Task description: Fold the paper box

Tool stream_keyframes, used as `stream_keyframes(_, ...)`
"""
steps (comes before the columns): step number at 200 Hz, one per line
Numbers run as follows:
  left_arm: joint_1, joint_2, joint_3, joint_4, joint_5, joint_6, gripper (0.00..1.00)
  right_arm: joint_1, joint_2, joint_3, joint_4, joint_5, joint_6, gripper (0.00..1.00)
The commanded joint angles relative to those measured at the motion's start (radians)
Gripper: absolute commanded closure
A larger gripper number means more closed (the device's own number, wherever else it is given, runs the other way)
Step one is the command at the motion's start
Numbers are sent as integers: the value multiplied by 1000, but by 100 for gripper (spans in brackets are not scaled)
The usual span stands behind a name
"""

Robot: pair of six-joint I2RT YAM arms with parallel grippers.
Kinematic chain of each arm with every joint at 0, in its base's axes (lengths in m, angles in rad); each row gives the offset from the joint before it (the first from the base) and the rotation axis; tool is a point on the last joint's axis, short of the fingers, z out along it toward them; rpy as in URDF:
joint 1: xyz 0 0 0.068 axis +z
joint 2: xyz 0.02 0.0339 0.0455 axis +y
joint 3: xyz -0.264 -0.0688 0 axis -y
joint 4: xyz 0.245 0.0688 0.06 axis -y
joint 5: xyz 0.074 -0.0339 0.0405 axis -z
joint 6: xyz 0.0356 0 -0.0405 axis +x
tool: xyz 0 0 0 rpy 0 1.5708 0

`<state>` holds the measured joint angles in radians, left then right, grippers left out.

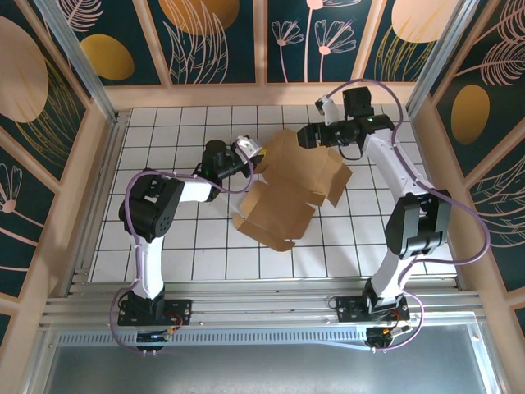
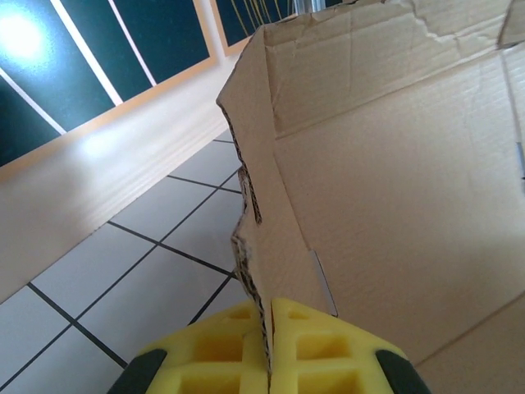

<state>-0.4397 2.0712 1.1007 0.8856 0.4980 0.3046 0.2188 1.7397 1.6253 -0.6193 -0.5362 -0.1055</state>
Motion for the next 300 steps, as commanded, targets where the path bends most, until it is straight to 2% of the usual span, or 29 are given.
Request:
stream_keyframes(1, -2, -7, -17, 33, 44, 60, 100, 2, -43, 64, 104, 138, -22, 13)
stream_keyframes(15, 0, -7, -19, 39, 42, 62, 100, -4, 17, 119, 69, 133, -33, 16)
stream_keyframes(44, -2, -12, -23, 46, 47, 70, 100, 15, 144, 202, -56, 26, -8, 44)
stream_keyframes(54, -2, -15, -29, 56, 50, 70, 100, 32, 155, 183, -66, 29, -9, 51)
stream_keyframes(68, -1, -17, -40, 81, 47, 70, 100, 60, 150, 140, -60, 29, -16, 54)
stream_keyframes(96, -2, 2, -49, 129, 44, 64, 100, 85, 115, 49, -7, -19, 17, 70)
stream_keyframes(115, -1, 17, -46, 166, 45, 48, 100, 100, 83, -15, 28, -25, 41, 75)
stream_keyframes(163, -1, 37, -40, 230, 40, 13, 100, 147, 4, -176, 127, -3, 96, 76)
stream_keyframes(190, -2, 41, -55, 241, 42, 23, 100, 147, -37, -172, 120, 56, 115, 69)
stream_keyframes(201, -1, 40, -64, 243, 43, 31, 100, 145, -56, -158, 120, 74, 129, 63)
stream_keyframes(213, -2, 41, -72, 251, 42, 37, 100, 139, -83, -151, 135, 107, 148, 50)
stream_keyframes(238, -2, 37, -85, 274, 48, 39, 100, 80, -128, -191, 209, 139, 211, 42)
stream_keyframes(268, -2, 44, -77, 282, 63, 33, 100, 1, -71, -201, 181, 41, 223, 40)
stream_keyframes(300, -2, 52, -61, 275, 71, 38, 100, 31, 3, -205, 146, -70, 200, 41)
